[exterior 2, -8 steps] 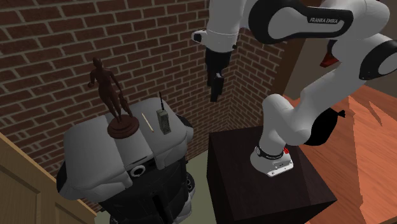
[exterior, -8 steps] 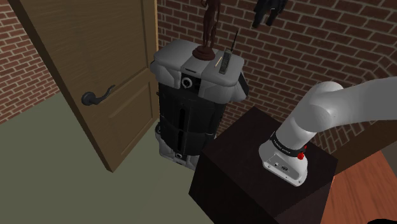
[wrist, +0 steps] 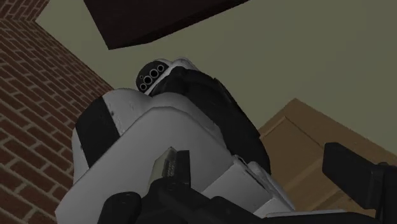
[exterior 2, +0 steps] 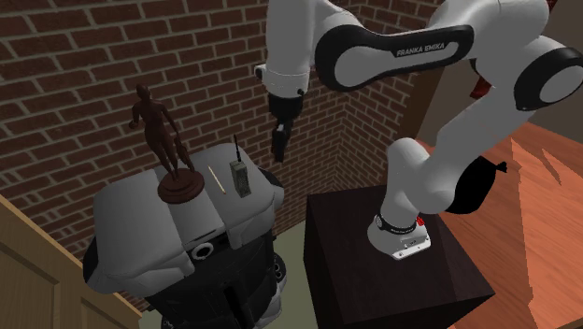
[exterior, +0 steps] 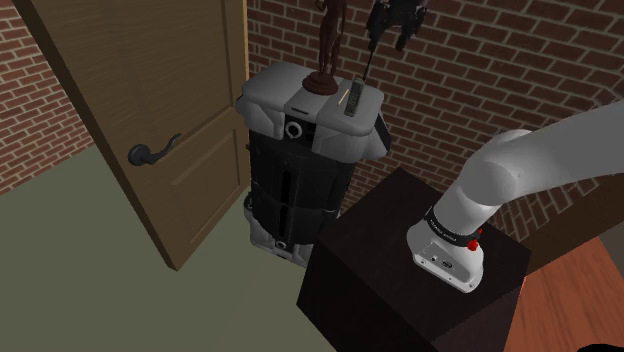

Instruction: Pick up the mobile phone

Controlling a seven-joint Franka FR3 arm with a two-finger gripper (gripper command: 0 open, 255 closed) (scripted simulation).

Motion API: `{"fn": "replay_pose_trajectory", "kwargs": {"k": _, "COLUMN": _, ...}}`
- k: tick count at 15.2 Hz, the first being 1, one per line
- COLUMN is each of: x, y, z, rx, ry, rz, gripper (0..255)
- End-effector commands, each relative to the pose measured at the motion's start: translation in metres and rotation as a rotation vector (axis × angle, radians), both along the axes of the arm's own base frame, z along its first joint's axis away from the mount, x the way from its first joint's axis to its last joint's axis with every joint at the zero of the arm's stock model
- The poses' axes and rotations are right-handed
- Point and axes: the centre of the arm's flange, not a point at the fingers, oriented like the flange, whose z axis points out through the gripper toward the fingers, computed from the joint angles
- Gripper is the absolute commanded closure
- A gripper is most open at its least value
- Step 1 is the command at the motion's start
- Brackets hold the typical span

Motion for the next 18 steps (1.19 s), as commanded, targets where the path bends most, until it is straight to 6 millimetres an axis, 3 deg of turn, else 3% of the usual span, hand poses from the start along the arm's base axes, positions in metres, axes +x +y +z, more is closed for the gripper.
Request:
{"fn": "replay_pose_trajectory", "kwargs": {"k": 1, "x": 0.018, "y": -0.007, "z": -0.015, "rx": -0.002, "ry": 0.006, "rz": -0.090, "gripper": 0}}
{"fn": "replay_pose_trajectory", "kwargs": {"k": 10, "x": 0.100, "y": -0.064, "z": -0.084, "rx": -0.012, "ry": 0.039, "rz": -0.478, "gripper": 0}}
{"fn": "replay_pose_trajectory", "kwargs": {"k": 18, "x": 0.146, "y": -0.133, "z": -0.141, "rx": -0.020, "ry": 0.066, "rz": -0.799, "gripper": 0}}
